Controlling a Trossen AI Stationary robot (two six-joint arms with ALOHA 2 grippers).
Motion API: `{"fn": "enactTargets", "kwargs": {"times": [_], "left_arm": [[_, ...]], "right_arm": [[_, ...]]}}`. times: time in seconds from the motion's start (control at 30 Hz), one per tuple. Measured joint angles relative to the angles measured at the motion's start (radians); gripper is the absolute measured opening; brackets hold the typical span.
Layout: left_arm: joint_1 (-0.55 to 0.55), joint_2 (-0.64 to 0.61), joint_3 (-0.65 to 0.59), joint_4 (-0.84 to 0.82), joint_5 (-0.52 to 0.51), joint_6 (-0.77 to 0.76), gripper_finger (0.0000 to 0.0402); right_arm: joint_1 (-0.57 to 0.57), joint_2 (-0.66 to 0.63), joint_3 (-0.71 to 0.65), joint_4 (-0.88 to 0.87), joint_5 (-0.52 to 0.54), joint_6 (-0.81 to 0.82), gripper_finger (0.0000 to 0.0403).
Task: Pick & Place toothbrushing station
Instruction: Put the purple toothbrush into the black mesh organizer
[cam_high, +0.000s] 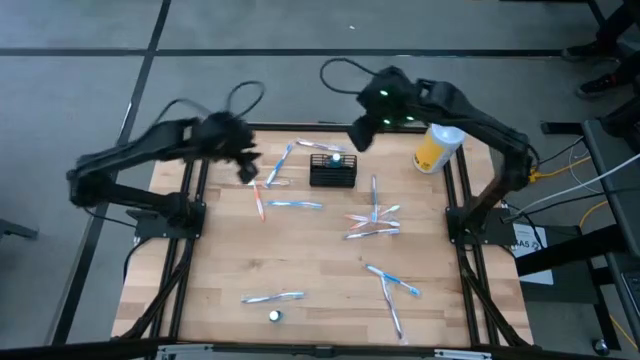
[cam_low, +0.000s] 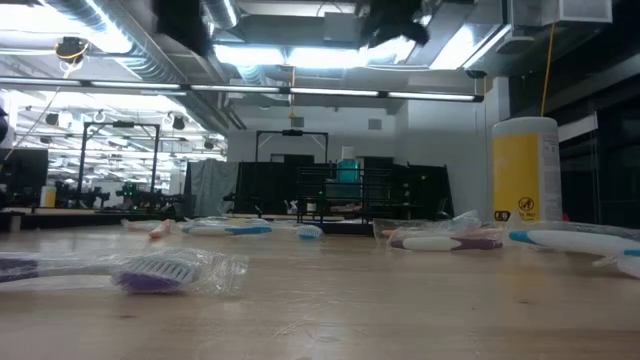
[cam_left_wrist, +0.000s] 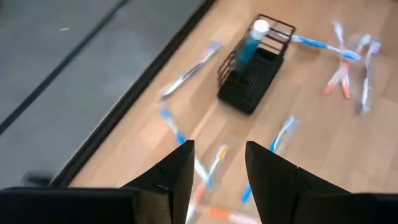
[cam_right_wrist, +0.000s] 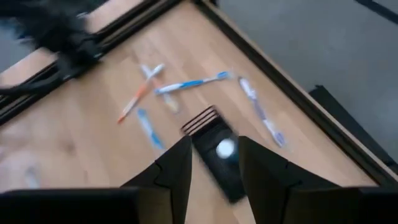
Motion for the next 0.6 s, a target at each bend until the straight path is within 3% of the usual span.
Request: {"fn": "enactTargets", "kwargs": {"times": [0.23, 0.33, 0.43, 0.5, 0.6], "left_arm": [[0.323, 0.217, 0.0, 0.25, 0.31, 0.309, 0.0139], [0.367, 0.324, 0.001, 0.289, 0.356, 0.429, 0.0139], [0.39, 0.444, 0.019, 0.281, 0.454, 0.452, 0.0138], [0.399, 0.526, 0.048, 0.248, 0.44, 0.447, 0.0138], [0.4, 0.652, 0.119, 0.198, 0.32, 0.475, 0.0138]], "right_arm": [[0.122, -0.18, -0.001, -0.141, 0.084, 0.019, 0.0133], [0.183, -0.26, -0.001, -0.165, 0.116, 0.07, 0.0133], [0.234, -0.323, -0.001, -0.167, 0.157, 0.117, 0.0133], [0.27, -0.358, -0.001, -0.167, 0.191, 0.147, 0.0133], [0.317, -0.394, 0.0, -0.167, 0.247, 0.176, 0.0133]]}}
